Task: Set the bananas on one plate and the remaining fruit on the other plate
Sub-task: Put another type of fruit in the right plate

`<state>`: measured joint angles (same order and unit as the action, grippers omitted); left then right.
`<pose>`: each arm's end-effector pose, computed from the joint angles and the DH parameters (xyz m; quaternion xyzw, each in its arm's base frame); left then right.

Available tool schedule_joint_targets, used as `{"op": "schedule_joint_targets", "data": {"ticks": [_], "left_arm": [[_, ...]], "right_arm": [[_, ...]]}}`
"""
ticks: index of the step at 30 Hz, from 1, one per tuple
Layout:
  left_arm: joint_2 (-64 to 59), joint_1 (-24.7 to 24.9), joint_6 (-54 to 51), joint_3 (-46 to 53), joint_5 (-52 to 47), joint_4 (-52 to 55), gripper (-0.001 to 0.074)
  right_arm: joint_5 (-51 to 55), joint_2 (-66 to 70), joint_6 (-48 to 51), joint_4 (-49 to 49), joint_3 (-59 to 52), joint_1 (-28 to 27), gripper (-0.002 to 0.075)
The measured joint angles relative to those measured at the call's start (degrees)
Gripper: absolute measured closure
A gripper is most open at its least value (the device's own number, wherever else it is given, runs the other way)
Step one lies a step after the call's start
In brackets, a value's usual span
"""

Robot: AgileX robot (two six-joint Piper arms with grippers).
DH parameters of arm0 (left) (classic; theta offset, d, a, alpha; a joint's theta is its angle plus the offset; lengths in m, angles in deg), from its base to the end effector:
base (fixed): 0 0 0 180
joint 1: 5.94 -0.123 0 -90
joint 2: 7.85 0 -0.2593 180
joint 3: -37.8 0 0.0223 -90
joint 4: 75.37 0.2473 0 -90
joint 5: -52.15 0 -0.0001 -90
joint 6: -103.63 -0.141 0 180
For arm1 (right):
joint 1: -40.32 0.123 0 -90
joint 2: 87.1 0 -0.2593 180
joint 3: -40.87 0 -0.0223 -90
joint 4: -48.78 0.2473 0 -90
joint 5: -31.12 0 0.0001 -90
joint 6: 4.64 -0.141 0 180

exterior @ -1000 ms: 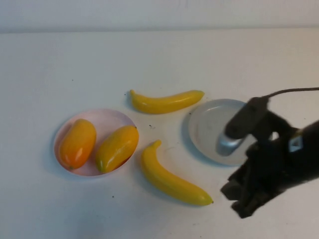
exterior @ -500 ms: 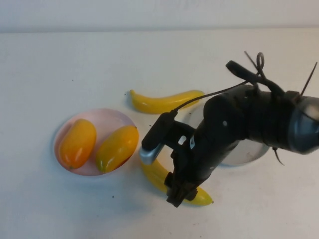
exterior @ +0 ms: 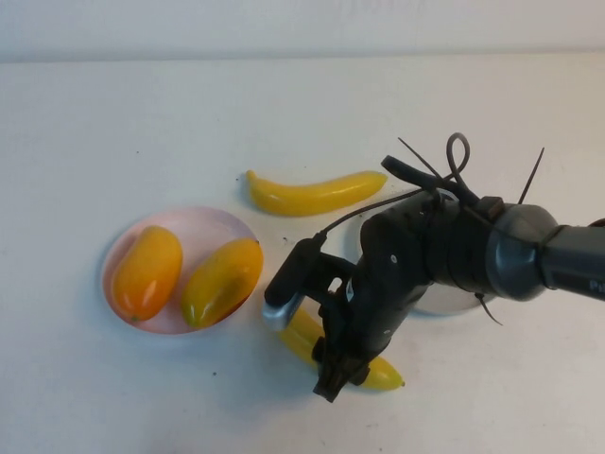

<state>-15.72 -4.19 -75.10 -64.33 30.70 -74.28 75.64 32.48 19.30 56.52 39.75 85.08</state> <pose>0.1227 -0.0028 0.1574 0.0084 0.8048 -0.0076 0.5935 0.2664 0.2829 0.1058 -0.5239 0.8404 0.0754 0.1166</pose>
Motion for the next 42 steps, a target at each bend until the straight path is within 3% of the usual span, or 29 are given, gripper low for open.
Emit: {"op": "schedule_joint_targets", "data": {"ticks": [6, 11, 15, 19, 23, 29, 36, 42], "left_arm": [[0.0, 0.0, 0.0, 0.0, 0.0, 0.0, 0.0733], [0.0, 0.0, 0.0, 0.0, 0.0, 0.0, 0.0733], [0.0, 0.0, 0.0, 0.0, 0.0, 0.0, 0.0733], [0.0, 0.0, 0.0, 0.0, 0.0, 0.0, 0.0733], [0.0, 0.0, 0.0, 0.0, 0.0, 0.0, 0.0733], [0.0, 0.0, 0.0, 0.0, 0.0, 0.0, 0.0733], [0.0, 0.0, 0.0, 0.0, 0.0, 0.0, 0.0733], [0.0, 0.0, 0.0, 0.0, 0.0, 0.0, 0.0733]], "right_arm": [[1.1, -1.5, -3.8, -1.9, 0.1, 0.0, 0.0422], [2.1, -9.8, -23.9, -8.8, 0.1, -1.0, 0.0422], [2.4, -13.0, -38.5, -13.5, 0.4, -6.7, 0.0422], [3.2, -10.7, -43.8, -15.1, 0.4, -14.4, 0.0422], [2.7, -7.4, -44.1, -15.5, 0.4, -17.8, 0.0422], [-0.1, -3.9, -40.1, -13.2, 0.4, -18.1, 0.0422], [2.0, -3.3, -36.5, -10.5, 2.3, -18.1, 0.0302], [8.5, -3.3, -24.4, -9.9, 10.6, -17.7, 0.0282]]}}
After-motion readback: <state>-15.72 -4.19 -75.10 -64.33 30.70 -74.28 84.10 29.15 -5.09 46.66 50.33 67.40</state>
